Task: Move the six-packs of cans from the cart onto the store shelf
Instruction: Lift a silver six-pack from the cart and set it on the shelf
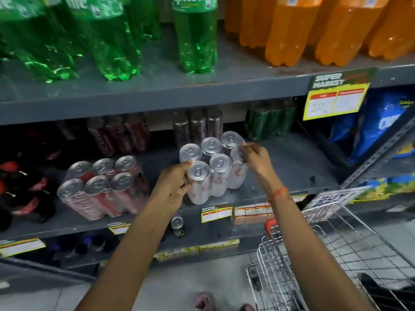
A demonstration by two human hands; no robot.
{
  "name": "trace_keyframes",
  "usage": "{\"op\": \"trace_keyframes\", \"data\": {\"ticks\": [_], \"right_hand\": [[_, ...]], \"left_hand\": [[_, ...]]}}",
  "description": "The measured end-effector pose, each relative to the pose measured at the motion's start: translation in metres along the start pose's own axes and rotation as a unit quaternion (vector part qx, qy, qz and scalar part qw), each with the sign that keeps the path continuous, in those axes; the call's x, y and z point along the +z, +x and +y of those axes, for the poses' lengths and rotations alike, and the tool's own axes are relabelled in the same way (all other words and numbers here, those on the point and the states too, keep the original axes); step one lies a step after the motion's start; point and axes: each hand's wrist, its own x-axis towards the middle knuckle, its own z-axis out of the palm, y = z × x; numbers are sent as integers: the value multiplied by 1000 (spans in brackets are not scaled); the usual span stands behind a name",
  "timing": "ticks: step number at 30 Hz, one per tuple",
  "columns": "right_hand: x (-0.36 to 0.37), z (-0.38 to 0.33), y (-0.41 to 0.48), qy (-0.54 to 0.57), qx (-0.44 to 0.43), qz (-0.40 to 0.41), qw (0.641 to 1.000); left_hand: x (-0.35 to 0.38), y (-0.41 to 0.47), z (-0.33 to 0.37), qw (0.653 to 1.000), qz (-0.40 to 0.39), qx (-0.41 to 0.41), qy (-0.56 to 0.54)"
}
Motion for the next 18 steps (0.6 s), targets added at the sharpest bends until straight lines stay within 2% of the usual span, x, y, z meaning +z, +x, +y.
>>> {"op": "trace_keyframes", "data": {"ticks": [4, 9, 11, 12, 13, 14, 15, 16, 17, 18], "right_hand": [[27, 2, 8, -6, 24, -28, 999], [36, 7, 15, -39, -17, -59, 997], [34, 13, 15, -35, -23, -73, 996], [33, 17, 14, -34, -24, -74, 996], [32, 23, 12, -38, -24, -62, 997], [30, 28, 8, -43, -31, -30, 998], [27, 33, 2, -42, -48, 15, 998], [23, 38, -4, -30, -77, 62, 995], [17, 43, -12, -19, -110, 106, 988], [10, 51, -19, -15, -137, 147, 980]], "left_hand": [[-18, 19, 1, 1000, 29, -7, 8], [-27, 34, -3, 999, 33, 16, 10], [-22, 38, -16, 994, 43, 56, 81], [-17, 40, -28, 982, 61, 94, 154], [-11, 41, -43, 953, 92, 145, 249], [-3, 38, -57, 901, 139, 214, 351], [6, 34, -70, 829, 175, 299, 440], [16, 31, -82, 758, 178, 369, 508], [27, 28, -93, 708, 159, 417, 547], [38, 29, -105, 685, 130, 445, 562]]}}
